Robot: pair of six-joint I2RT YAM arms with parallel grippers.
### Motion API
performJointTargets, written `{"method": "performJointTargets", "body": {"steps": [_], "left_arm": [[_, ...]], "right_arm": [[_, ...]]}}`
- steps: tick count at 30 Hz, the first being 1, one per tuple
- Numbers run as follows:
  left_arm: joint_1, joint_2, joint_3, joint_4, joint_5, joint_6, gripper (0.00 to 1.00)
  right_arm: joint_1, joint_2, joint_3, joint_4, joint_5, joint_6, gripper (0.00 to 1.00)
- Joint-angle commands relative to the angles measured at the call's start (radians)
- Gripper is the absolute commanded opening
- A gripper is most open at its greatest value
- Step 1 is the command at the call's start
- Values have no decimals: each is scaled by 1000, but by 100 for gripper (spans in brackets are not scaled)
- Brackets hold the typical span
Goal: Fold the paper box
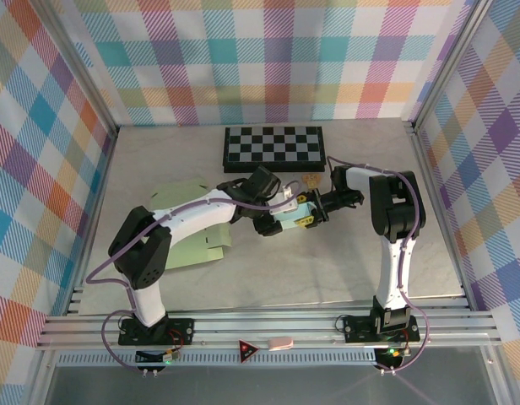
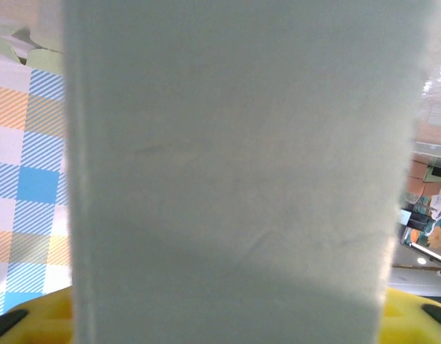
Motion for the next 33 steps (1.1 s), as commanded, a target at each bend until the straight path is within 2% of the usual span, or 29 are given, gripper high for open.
{"method": "performJointTargets", "body": {"steps": [1,9,13,17,21,23,26,28,30,33], "left_arm": [[-14,19,-17,46,-68,23,74],[-8,50,23,20,-56,-10,73],[-1,53,27,15,-49,-22,71],[8,47,29,13,-47,-24,71],[30,28,43,-2,-3,-48,71],[38,23,54,-23,39,-52,71],[42,32,70,-54,78,-52,71],[42,34,70,-58,90,-54,71],[42,38,75,-66,91,-56,70],[44,35,75,-72,97,-55,70]], "right_arm": [[-17,9,-9,-4,82,15,58],[-72,-75,107,-99,198,-91,79],[-80,-153,153,-185,284,-192,83],[-91,-251,120,-208,382,-264,83],[-93,-409,143,-195,633,-362,77],[-93,-514,126,-143,758,-412,70],[-87,-686,4,35,897,-522,55],[-80,-771,-92,164,944,-621,45],[-71,-795,-134,225,938,-734,38],[-47,-732,-78,169,820,-939,34]]}}
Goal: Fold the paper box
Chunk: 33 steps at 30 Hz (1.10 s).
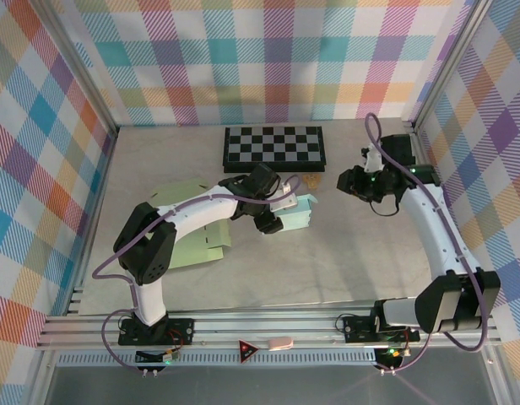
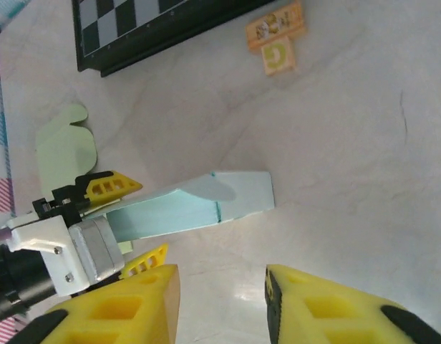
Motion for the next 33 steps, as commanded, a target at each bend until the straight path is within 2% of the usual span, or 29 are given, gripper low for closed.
{"method": "performJointTargets", "body": {"steps": [1,4,7,12,16,33], "left_arm": [[10,-5,33,-40,36,-10,70],[14,0,35,-39,29,-20,70],[19,4,40,-38,21,-38,71],[30,11,54,-33,35,-61,71],[30,18,64,-37,41,-63,71],[30,21,64,-49,37,-59,71]], "right_arm": [[53,107,49,11,-21,-314,35],[136,203,132,-71,53,-432,40],[203,287,178,-96,151,-460,44],[219,332,216,-110,182,-460,46],[224,338,215,-116,151,-467,44],[256,392,230,-128,187,-461,30]]}}
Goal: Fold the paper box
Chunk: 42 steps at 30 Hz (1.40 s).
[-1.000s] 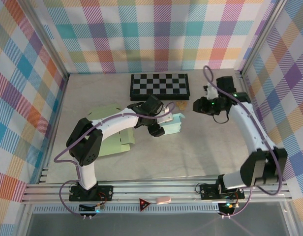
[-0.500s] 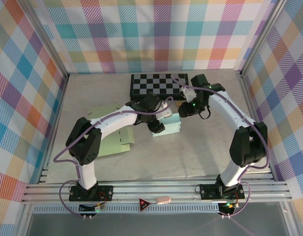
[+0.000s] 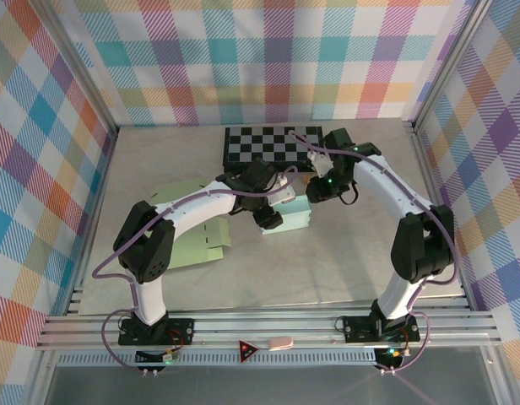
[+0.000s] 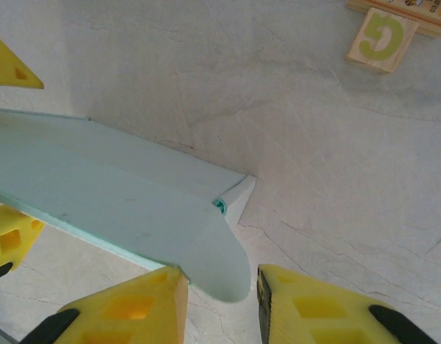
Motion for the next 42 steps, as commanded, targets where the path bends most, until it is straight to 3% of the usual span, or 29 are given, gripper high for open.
{"method": "performJointTargets", "body": {"steps": [1,22,42], "left_arm": [[6,14,20,-19,20,-9,71],[6,12,24,-25,19,-22,70],[5,14,34,-38,5,-46,68]], "right_arm": [[16,7,23,-26,14,-16,30],[67,12,47,-45,69,18,4],[85,42,74,-87,52,186,0]]}}
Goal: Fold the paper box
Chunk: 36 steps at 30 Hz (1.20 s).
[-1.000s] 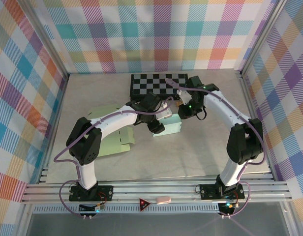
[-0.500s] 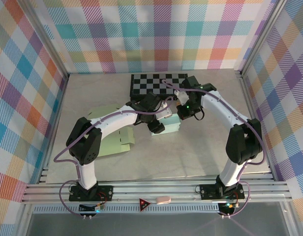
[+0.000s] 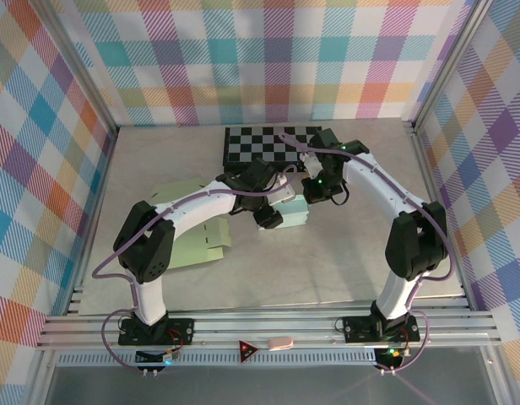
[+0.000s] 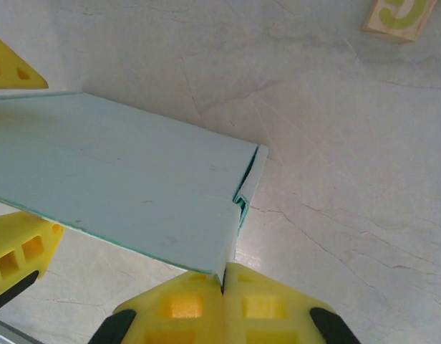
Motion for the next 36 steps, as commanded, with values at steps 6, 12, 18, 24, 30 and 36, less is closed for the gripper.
{"method": "performJointTargets", "body": {"steps": [6,12,18,24,30,36], "left_arm": [[5,16,35,-40,4,-18,65],[5,19,34,-42,3,-34,62],[6,19,31,-40,-3,-40,62],[9,4,25,-31,-6,-66,63],[29,-72,12,22,12,-171,68],[41,-182,-70,76,42,-220,72]], "right_arm": [[15,17,-1,3,-29,106,0],[28,-2,-38,43,-19,150,0],[48,-39,-132,123,32,157,0],[57,-69,-181,167,67,160,0],[64,-80,-193,176,72,152,0],[65,-85,-187,169,77,147,0]]}}
